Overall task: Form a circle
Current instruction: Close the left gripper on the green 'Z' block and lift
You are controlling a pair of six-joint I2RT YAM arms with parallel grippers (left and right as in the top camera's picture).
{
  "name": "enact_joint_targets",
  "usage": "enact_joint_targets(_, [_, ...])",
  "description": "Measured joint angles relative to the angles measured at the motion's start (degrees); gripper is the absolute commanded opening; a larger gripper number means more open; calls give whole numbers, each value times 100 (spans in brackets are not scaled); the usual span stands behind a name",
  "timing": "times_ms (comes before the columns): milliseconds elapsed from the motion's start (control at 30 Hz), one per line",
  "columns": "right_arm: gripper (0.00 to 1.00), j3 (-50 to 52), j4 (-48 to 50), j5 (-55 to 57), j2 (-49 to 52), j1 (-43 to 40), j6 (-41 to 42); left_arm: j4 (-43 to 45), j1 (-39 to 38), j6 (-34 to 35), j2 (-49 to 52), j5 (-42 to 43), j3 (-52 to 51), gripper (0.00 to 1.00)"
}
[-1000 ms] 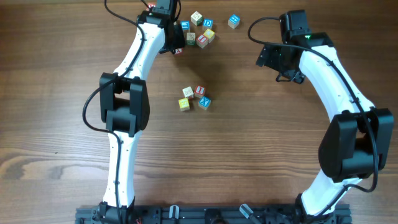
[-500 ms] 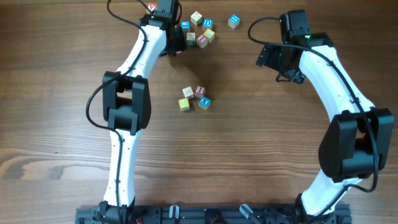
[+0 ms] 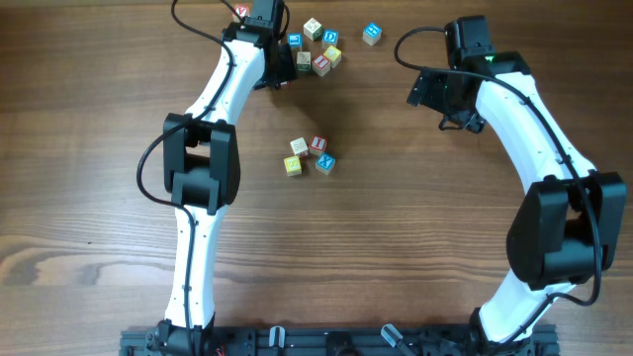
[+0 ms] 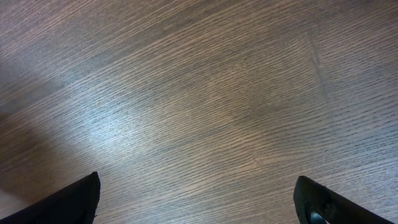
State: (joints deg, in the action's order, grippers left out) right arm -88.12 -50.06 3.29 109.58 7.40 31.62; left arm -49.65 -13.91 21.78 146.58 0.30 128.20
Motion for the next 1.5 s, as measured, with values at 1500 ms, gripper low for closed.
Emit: enact_joint_targets(1500, [100, 0, 0, 0, 0, 0, -2, -385, 0, -153, -208, 0, 0, 38])
